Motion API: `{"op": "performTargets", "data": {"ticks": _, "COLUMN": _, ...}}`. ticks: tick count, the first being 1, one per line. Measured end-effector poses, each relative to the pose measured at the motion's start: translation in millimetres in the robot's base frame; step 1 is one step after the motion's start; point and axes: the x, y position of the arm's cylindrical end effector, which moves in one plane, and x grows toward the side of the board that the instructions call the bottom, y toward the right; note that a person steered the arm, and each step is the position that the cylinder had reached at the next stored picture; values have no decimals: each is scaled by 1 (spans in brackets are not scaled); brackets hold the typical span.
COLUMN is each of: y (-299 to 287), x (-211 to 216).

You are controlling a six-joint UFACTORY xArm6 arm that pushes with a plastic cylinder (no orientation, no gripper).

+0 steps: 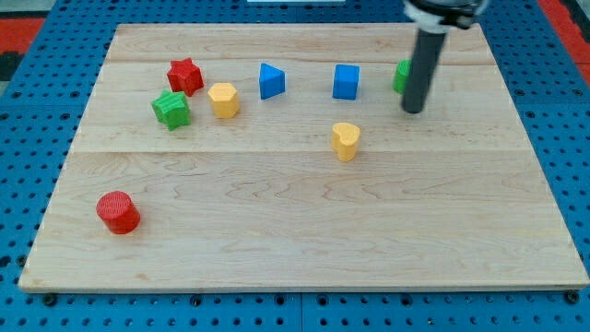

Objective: Slide the green circle a bit down

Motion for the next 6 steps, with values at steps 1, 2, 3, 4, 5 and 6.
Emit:
{"op": "performTargets", "data": {"ticks": 1, "y": 90, "x": -40}}
{"op": "performTargets", "data": {"ticks": 2, "y": 57, "x": -104}}
{"op": "performTargets", "data": {"ticks": 3, "y": -7, "x": -100}}
{"op": "performTargets", "data": {"ticks": 4, "y": -2, "x": -84}}
{"op": "performTargets", "data": {"ticks": 5, "y": -20, "x": -73}}
{"op": "performTargets", "data": {"ticks": 6, "y": -15, "x": -105}}
